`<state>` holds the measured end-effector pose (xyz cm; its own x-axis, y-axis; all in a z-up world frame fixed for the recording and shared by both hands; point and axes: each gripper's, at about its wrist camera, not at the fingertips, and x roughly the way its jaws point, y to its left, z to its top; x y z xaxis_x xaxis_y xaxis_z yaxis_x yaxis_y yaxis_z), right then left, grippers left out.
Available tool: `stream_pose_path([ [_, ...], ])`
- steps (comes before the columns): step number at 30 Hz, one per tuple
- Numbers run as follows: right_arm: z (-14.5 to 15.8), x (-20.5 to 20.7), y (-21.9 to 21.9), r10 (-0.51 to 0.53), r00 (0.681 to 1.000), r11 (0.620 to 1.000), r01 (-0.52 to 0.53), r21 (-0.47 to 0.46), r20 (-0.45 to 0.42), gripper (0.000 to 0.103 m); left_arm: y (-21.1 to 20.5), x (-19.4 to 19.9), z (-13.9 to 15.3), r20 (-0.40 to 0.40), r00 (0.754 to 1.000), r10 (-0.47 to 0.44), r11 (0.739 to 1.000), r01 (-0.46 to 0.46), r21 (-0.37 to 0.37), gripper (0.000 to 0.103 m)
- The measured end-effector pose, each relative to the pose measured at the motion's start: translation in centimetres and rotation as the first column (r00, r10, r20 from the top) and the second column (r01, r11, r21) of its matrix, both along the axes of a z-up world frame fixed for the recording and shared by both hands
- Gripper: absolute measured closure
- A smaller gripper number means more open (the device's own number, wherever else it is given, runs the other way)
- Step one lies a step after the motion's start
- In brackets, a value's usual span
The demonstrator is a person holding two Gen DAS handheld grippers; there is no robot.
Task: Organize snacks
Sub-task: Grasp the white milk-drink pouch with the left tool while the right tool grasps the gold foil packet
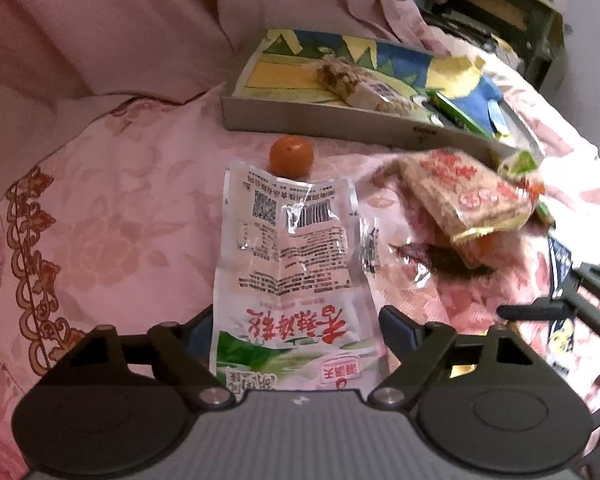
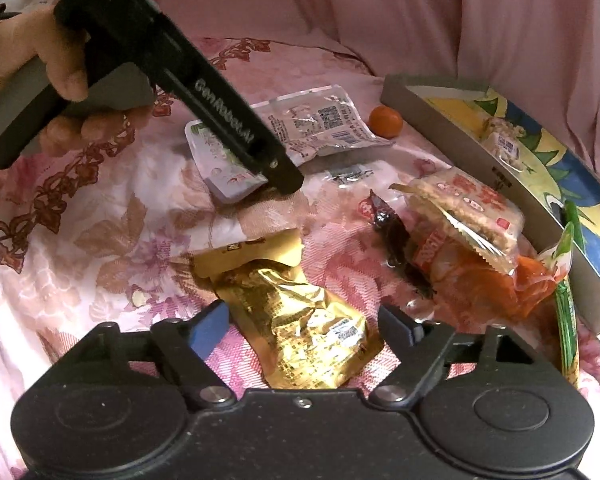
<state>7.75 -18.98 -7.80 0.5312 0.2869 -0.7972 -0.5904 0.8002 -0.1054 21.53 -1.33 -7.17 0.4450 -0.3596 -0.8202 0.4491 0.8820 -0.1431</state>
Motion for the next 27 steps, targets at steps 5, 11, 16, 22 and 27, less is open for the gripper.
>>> stream_pose_path([
  [5, 0.1, -0.2, 0.1, -0.004, 1.0, 1.0, 0.005, -0.014, 0.019, 0.032, 0.7, 0.3, 0.5, -0.031, 0.999, 0.038, 0.998, -0.04, -0.057, 0.028],
  [11, 0.2, 0.2, -0.3, -0.068, 0.998, 0.998, 0.068, -0.002, 0.005, 0.037, 0.9, -0.5, 0.8, -0.052, 0.997, 0.05, 0.996, -0.053, -0.065, 0.033],
  [16, 0.4, 1.0, -1.3, -0.167, 0.985, 0.986, 0.168, 0.025, -0.032, 0.039, 1.0, -1.5, 0.8, -0.091, 0.994, 0.053, 0.995, -0.06, -0.074, 0.034],
  [22, 0.5, 1.0, -1.8, -0.203, 0.977, 0.978, 0.206, 0.043, -0.06, 0.04, 0.9, -3.4, 0.6, -0.158, 0.985, 0.071, 0.993, -0.085, -0.082, 0.034],
  [27, 0.4, 0.6, -1.7, -0.19, 0.979, 0.98, 0.193, 0.044, -0.08, 0.039, 0.2, -4.5, 0.6, -0.156, 0.986, 0.065, 0.996, -0.073, -0.049, 0.028],
])
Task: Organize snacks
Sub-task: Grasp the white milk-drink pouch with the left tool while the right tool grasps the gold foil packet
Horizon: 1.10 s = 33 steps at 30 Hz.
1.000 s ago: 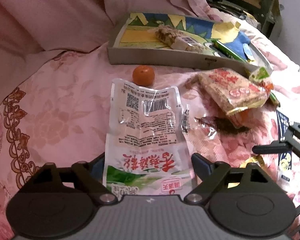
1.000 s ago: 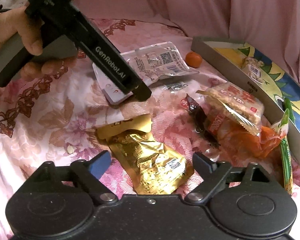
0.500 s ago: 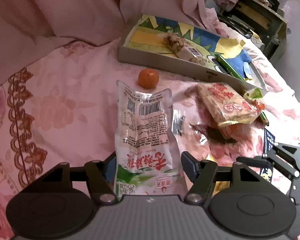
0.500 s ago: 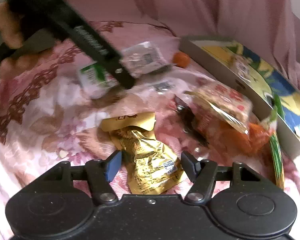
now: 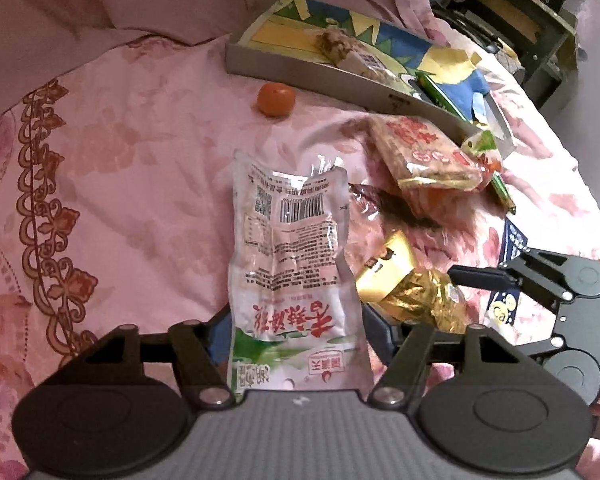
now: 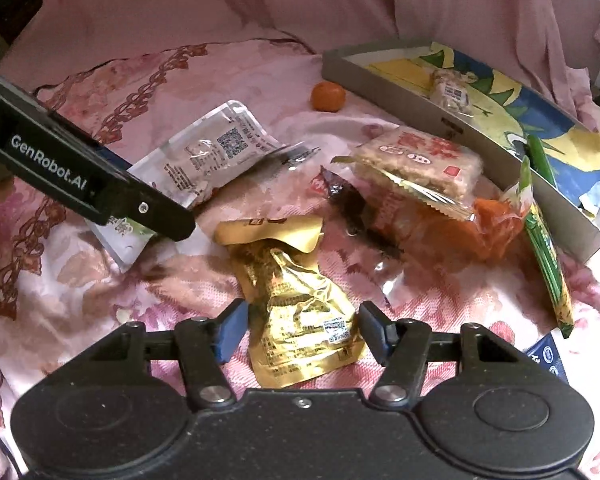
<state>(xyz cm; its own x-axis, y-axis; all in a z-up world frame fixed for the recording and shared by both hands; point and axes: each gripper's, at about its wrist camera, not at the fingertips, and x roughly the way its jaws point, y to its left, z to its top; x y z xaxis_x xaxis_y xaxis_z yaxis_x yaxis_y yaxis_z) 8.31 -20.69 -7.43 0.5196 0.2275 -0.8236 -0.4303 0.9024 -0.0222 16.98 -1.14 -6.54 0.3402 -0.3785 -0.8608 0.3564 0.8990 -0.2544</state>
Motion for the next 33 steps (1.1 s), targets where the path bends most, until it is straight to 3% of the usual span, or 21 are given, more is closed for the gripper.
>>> stream_pose_path([
  [10, -0.4, -0.1, 0.6, 0.026, 1.0, 0.999, -0.026, -0.036, 0.016, 0.035, -2.0, 0.4, -0.7, 0.05, 0.997, -0.058, 0.996, 0.055, 0.074, 0.016],
  [20, -0.6, -0.3, 1.0, 0.037, 0.999, 0.998, -0.035, -0.051, 0.024, 0.031, -2.4, 2.0, -1.0, 0.086, 0.996, -0.033, 0.999, 0.03, 0.044, 0.012],
  [33, -0.6, -0.3, 1.2, 0.071, 0.997, 0.995, -0.069, -0.074, 0.024, 0.032, -1.7, 2.4, -0.7, 0.069, 0.998, -0.015, 1.0, 0.014, 0.024, 0.031],
])
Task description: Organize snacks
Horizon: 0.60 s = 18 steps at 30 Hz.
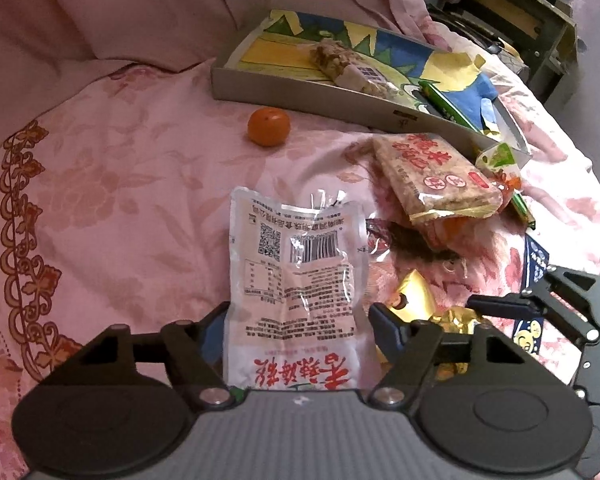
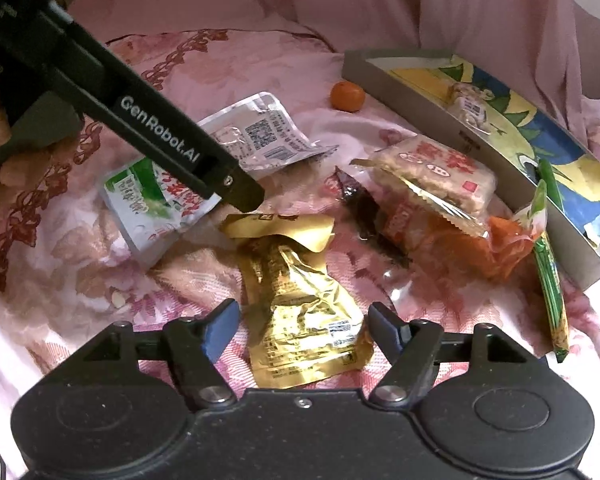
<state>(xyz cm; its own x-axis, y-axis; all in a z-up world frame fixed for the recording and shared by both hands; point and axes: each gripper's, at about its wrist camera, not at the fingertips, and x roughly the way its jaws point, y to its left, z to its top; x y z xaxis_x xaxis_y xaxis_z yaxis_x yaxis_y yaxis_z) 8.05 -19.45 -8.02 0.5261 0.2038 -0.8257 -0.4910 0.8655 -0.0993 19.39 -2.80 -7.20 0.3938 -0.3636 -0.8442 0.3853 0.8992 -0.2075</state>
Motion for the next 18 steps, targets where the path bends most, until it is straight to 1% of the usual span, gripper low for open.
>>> stream_pose_path([
  [1, 0.0, 0.0, 0.0, 0.005, 1.0, 1.0, -0.005, 0.0, 0.0, 0.032, 0.1, 0.1, 0.1, -0.009, 1.0, 0.004, 1.0, -0.004, -0.01, 0.033],
  [3, 0.0, -0.1, 0.0, 0.007, 1.0, 1.0, -0.007, 0.006, -0.003, 0.041, 0.5, 0.2, 0.3, -0.026, 1.0, 0.015, 0.999, -0.016, -0.035, 0.04],
  [5, 0.1, -0.2, 0.3, 0.013, 1.0, 1.0, -0.013, -0.003, 0.002, 0.043, 0.8, 0.1, 0.6, -0.035, 0.999, 0.022, 0.998, -0.024, -0.055, 0.045],
  [7, 0.2, -0.4, 0.5, 0.022, 1.0, 1.0, -0.022, -0.014, 0.016, 0.048, 1.0, 0.1, 0.8, -0.041, 0.999, 0.029, 0.997, -0.032, -0.069, 0.05],
  [9, 0.4, -0.8, 0.8, 0.031, 0.998, 0.999, -0.029, -0.034, 0.046, 0.051, 1.2, -0.1, 0.9, -0.045, 0.998, 0.037, 0.996, -0.04, -0.08, 0.054],
  [12, 0.6, -1.2, 1.1, 0.045, 0.995, 0.996, -0.039, -0.075, 0.086, 0.056, 1.5, -0.2, 1.0, -0.051, 0.997, 0.055, 0.994, -0.06, -0.089, 0.055],
  [18, 0.7, -2.6, 1.7, 0.102, 0.983, 0.982, -0.075, -0.171, 0.154, 0.06, 2.9, -0.3, 1.4, -0.079, 0.988, 0.13, 0.981, -0.14, -0.135, 0.056],
])
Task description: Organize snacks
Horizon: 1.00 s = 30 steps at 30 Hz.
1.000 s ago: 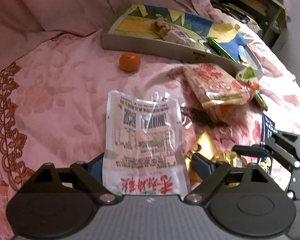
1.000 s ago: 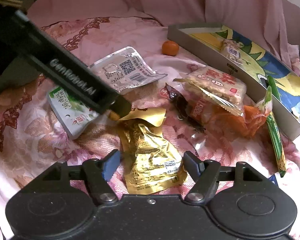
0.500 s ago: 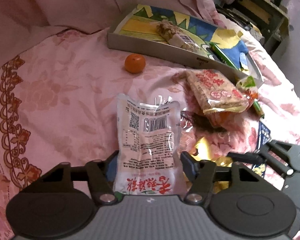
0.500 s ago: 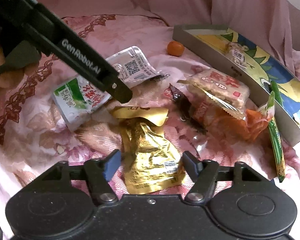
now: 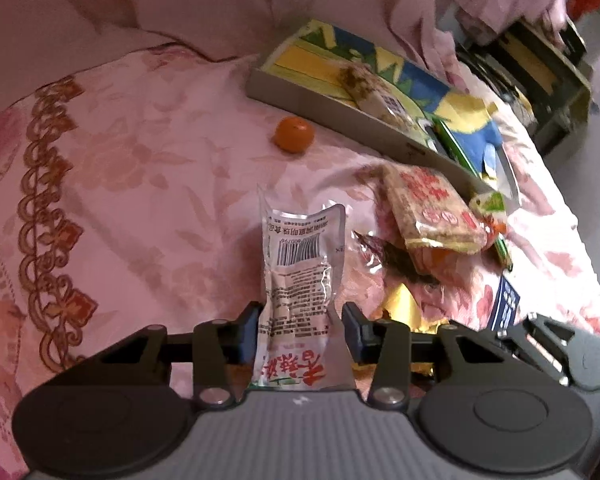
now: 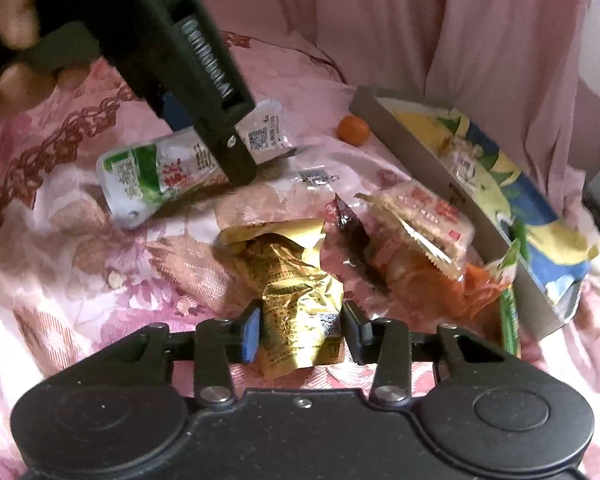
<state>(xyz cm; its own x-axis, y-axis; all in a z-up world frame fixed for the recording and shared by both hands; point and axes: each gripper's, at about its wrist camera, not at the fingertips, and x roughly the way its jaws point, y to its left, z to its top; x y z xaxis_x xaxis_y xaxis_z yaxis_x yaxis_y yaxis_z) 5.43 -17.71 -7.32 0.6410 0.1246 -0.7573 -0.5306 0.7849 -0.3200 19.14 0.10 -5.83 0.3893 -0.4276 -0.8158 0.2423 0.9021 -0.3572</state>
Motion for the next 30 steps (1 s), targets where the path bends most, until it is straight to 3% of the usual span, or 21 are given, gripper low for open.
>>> stream_pose_path([
  [6, 0.9, -1.5, 0.4, 0.026, 0.996, 0.999, -0.023, -0.042, 0.088, 0.062, 1.3, -0.1, 1.3, 0.057, 0.996, 0.065, 0.996, -0.062, -0.065, 0.056],
  [12, 2.5, -2.1, 0.2, 0.008, 0.989, 1.0, -0.006, -0.012, 0.147, 0.063, 1.6, -0.4, 2.7, 0.145, 0.985, 0.097, 0.989, -0.078, -0.129, 0.056],
  [23, 5.5, -1.0, -2.6, -0.148, 0.945, 0.987, 0.124, 0.1, 0.29, 0.063, 2.3, 0.3, 4.2, 0.178, 0.97, 0.163, 0.968, -0.122, -0.221, 0.056],
  [30, 6.6, 1.7, -5.5, -0.224, 0.912, 0.972, 0.184, 0.148, 0.343, 0.063, -0.6, 1.4, 6.4, 0.238, 0.965, 0.11, 0.97, -0.052, -0.236, 0.056],
])
